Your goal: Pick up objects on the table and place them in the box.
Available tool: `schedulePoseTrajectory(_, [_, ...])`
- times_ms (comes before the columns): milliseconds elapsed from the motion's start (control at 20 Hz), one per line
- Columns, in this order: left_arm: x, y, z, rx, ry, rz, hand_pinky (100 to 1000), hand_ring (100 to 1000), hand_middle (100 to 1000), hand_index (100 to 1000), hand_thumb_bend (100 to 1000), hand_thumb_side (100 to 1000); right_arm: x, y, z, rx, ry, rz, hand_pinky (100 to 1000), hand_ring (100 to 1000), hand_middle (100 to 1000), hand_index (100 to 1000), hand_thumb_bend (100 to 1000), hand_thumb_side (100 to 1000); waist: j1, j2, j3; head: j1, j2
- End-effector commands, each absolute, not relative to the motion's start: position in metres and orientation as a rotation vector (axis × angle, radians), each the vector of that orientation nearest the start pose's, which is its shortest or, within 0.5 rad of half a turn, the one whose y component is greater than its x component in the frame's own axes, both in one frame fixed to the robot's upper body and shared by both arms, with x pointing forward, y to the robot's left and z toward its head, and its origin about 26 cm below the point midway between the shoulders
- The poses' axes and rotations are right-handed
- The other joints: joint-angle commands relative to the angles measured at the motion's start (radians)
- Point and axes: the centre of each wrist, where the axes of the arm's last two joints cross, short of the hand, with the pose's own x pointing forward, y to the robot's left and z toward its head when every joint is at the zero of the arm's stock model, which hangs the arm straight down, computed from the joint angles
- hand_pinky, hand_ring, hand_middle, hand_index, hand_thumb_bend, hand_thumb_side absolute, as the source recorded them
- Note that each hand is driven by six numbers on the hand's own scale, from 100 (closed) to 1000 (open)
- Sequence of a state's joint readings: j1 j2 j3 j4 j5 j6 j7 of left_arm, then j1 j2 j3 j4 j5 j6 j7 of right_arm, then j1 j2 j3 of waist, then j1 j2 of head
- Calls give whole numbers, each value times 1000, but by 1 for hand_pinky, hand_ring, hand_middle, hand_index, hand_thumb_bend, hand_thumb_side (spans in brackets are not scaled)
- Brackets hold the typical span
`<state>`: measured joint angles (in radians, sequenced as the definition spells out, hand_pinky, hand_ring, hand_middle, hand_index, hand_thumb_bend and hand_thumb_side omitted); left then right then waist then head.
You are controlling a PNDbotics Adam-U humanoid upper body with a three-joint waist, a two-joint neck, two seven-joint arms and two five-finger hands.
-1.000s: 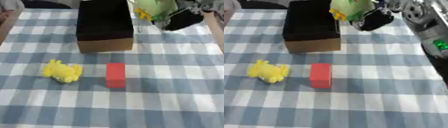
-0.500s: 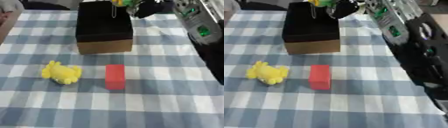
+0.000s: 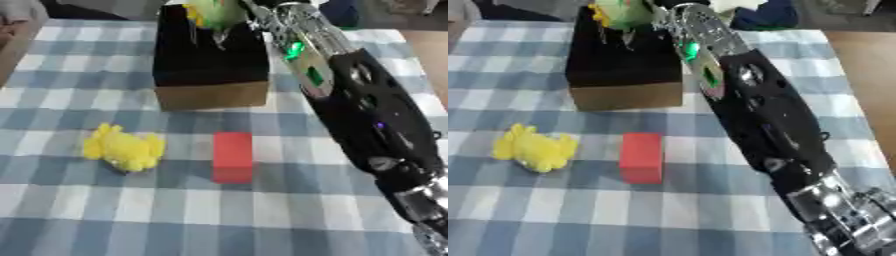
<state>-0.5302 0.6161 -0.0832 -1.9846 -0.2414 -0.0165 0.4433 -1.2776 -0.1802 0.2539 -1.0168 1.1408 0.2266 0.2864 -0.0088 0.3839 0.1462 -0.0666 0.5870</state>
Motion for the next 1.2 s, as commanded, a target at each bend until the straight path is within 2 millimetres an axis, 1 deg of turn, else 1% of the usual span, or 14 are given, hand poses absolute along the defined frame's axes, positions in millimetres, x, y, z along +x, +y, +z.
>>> schedulePoseTrajectory(50, [305,259,291,-987,3325,419,581,745,675,832,100,991,471,-84,321,-1314,-1652,1279,881,874,764,770,100,428,4,-18,3,-13,-13])
schedulePoseTrajectory(300, [305,258,291,-975,3331,411,580,745,675,832,100,990,481,-83,303,-1344,-1578,1336,909,907,822,835,100,467,3,-18,7,-29,-14])
schedulePoseTrajectory(350, [305,258,291,-973,3331,412,580,745,675,832,100,989,482,-83,301,-1350,-1558,1348,925,925,844,863,147,471,4,-18,7,-31,-15])
schedulePoseTrajectory(400, [305,258,291,-973,3332,412,580,745,675,832,100,989,483,-83,299,-1359,-1539,1357,928,928,847,867,156,471,4,-17,8,-32,-15])
schedulePoseTrajectory(450, [305,258,291,-974,3333,412,580,745,675,832,100,990,484,-83,298,-1371,-1522,1364,947,949,871,895,228,480,4,-17,8,-32,-16])
schedulePoseTrajectory(500, [305,258,290,-976,3334,412,580,745,675,832,100,990,485,-84,299,-1385,-1508,1367,952,954,879,906,257,497,5,-18,8,-32,-16])
schedulePoseTrajectory(550, [305,258,290,-976,3336,413,580,745,675,833,100,990,484,-83,300,-1400,-1499,1366,960,962,890,924,316,545,5,-18,9,-32,-16])
schedulePoseTrajectory(600, [305,258,290,-975,3338,414,579,745,675,833,100,989,484,-83,302,-1416,-1492,1361,963,964,894,928,347,564,4,-18,9,-33,-17])
schedulePoseTrajectory(650, [305,258,290,-973,3339,416,579,745,675,833,100,989,484,-82,303,-1432,-1486,1355,972,973,905,941,427,631,4,-18,9,-33,-17])
schedulePoseTrajectory(700, [305,257,289,-971,3340,417,579,745,675,833,100,988,484,-82,305,-1449,-1482,1345,976,976,908,947,468,662,3,-18,9,-33,-18])
schedulePoseTrajectory(750, [305,257,289,-969,3341,418,579,745,675,833,100,987,484,-82,307,-1467,-1477,1332,980,981,916,958,534,713,3,-18,9,-34,-19])
schedulePoseTrajectory(800, [305,257,289,-968,3342,419,579,745,675,833,100,987,484,-82,308,-1484,-1471,1320,983,984,920,960,570,740,3,-18,9,-35,-20])
schedulePoseTrajectory(1050, [305,257,289,-964,3346,421,578,745,675,833,100,987,484,-81,314,-1545,-1453,1283,994,996,933,978,649,813,1,-18,11,-37,-21])
schedulePoseTrajectory(1200, [305,256,289,-958,3347,421,578,745,675,833,100,986,483,-80,319,-1567,-1454,1269,996,999,934,984,657,823,1,-18,12,-38,-22])
